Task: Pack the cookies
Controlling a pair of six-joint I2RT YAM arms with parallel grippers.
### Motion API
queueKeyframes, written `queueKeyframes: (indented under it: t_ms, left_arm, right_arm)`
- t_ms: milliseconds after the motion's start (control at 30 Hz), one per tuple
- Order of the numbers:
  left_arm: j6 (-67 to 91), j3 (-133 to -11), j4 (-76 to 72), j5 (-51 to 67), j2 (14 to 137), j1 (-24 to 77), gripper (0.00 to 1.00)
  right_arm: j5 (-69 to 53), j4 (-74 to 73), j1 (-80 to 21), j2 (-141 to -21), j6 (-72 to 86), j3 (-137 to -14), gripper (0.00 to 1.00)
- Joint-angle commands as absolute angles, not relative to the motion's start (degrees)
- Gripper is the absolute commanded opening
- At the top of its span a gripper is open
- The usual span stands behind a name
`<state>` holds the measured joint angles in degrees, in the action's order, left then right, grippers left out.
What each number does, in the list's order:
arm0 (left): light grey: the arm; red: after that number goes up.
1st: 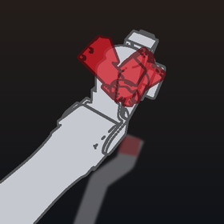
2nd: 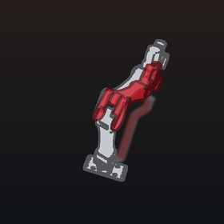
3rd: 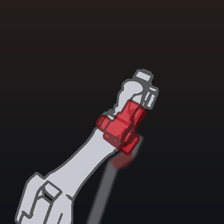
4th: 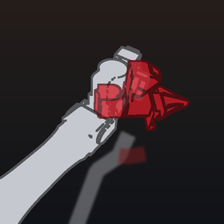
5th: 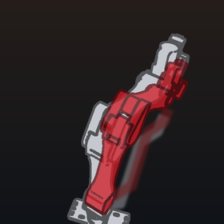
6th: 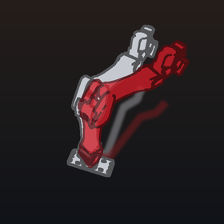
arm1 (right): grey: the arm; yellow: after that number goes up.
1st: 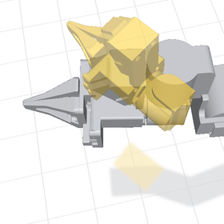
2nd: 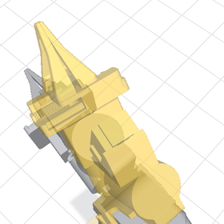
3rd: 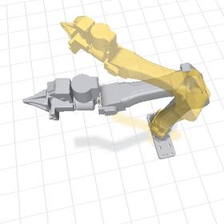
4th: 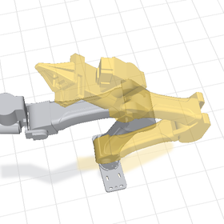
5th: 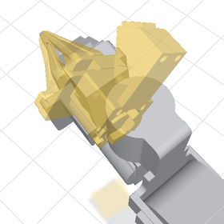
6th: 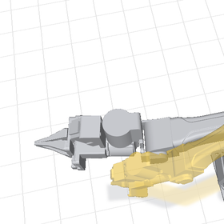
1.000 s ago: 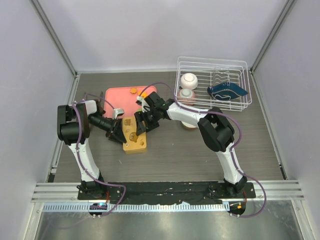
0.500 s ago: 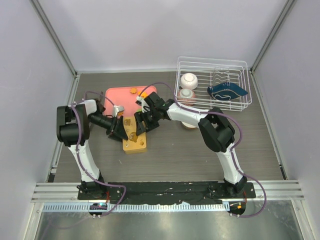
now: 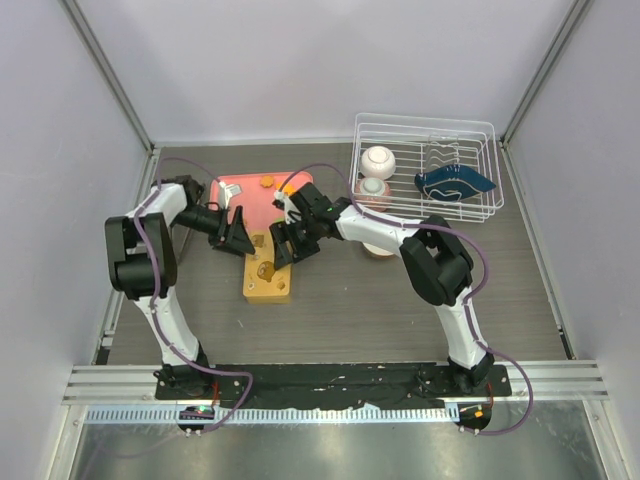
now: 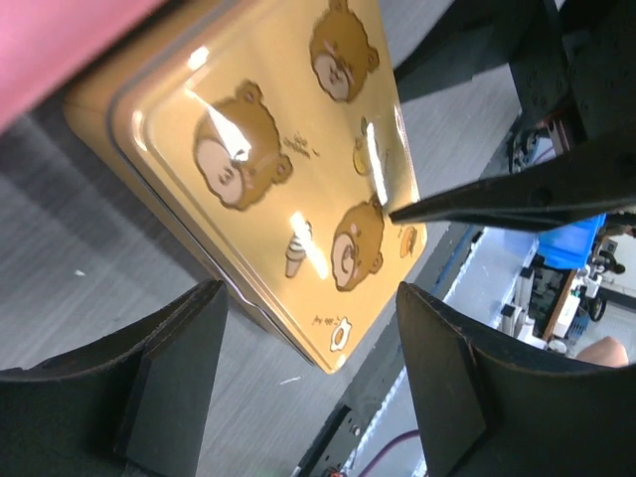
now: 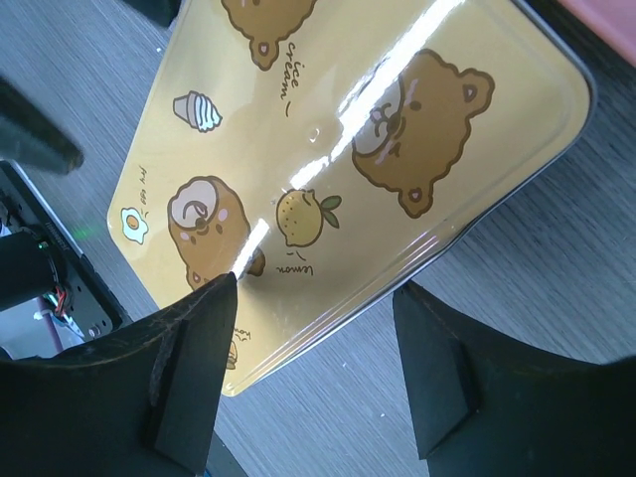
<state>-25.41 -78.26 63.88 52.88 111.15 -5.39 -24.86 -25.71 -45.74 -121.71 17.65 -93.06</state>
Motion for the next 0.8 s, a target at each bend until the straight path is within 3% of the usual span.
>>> queueKeyframes:
  t_ms: [0, 767]
  left_arm:
    - [-21.27, -81.82, 58.8, 51.25, 113.73, -5.63, 0.73]
    - [-14.68, -79.98, 50.1, 49.48, 115.23, -2.99, 0.74]
  right_arm:
    - [-24.96, -24.7, -45.44, -118.21, 16.79, -93.51, 0.69]
    - [-32.08, -21.8, -41.75, -126.03, 18.72, -96.68, 0.68]
